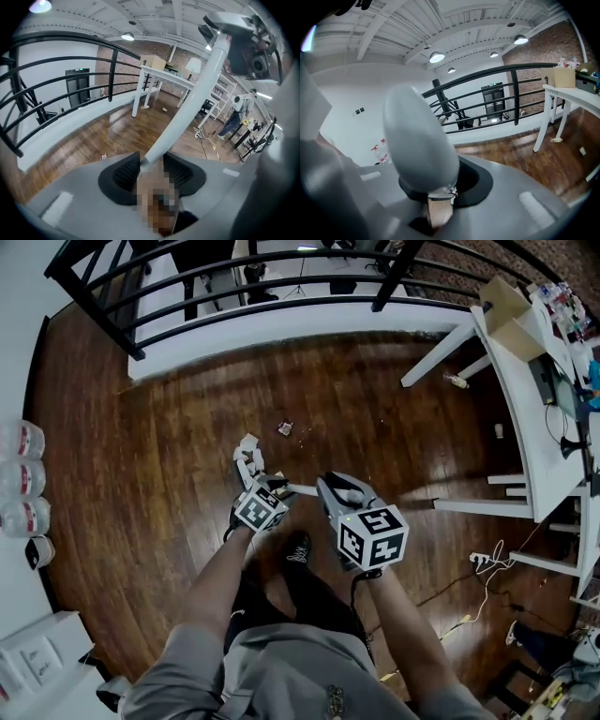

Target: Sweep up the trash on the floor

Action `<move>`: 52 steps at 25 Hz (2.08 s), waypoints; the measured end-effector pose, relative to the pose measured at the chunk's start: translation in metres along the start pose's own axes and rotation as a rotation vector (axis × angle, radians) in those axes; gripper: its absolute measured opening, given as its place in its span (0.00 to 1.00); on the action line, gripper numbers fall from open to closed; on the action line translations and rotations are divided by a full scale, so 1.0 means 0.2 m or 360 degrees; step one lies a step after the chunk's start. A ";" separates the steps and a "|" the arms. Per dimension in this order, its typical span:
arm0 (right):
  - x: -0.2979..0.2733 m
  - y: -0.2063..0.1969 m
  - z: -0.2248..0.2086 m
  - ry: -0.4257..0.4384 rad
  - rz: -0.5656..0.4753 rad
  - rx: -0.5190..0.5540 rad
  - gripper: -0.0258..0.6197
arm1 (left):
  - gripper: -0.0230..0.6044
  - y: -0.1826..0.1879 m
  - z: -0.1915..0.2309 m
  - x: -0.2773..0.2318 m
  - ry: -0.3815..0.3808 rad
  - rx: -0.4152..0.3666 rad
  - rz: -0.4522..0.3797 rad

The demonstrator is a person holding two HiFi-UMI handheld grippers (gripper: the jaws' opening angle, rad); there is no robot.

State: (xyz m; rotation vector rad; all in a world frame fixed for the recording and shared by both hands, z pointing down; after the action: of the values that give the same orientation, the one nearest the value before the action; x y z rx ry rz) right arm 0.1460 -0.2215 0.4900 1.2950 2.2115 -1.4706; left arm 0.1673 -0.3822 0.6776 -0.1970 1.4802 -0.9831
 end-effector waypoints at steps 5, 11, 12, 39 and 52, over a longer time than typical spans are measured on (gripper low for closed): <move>0.08 0.17 -0.14 0.0077 -0.0037 -0.0083 0.14 | 0.28 0.19 0.00 -0.01 0.0013 -0.0024 -0.0002; 0.05 0.40 -0.18 0.0090 -0.0119 -0.0103 0.14 | 0.26 0.34 0.13 0.06 0.0025 -0.0079 -0.0034; 0.05 0.44 -0.19 0.0091 -0.0137 -0.0112 0.14 | 0.25 0.37 0.16 0.06 0.0015 -0.0082 -0.0031; -0.09 1.87 -1.19 0.0416 -0.0171 0.0363 0.14 | 0.24 1.77 0.88 -0.64 0.0292 0.0129 -0.0294; -0.84 1.71 -0.93 0.0599 0.0122 0.0712 0.14 | 0.24 1.23 1.29 -0.72 0.0584 0.0584 -0.0456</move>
State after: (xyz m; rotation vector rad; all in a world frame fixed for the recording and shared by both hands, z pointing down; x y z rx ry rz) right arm 0.5556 -0.1182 0.4520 1.9100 2.0693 -1.8961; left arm 0.5283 -0.2526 0.6594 0.0430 1.5937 -1.5679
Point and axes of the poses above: the fingertips, and each gripper's own axes: x backward along the fingers, z to its left, y out of its top, the point moved 10 cm from there along x, backward along the fingers, and after that the axes turned 12 degrees about -x, right-handed, at the moved point
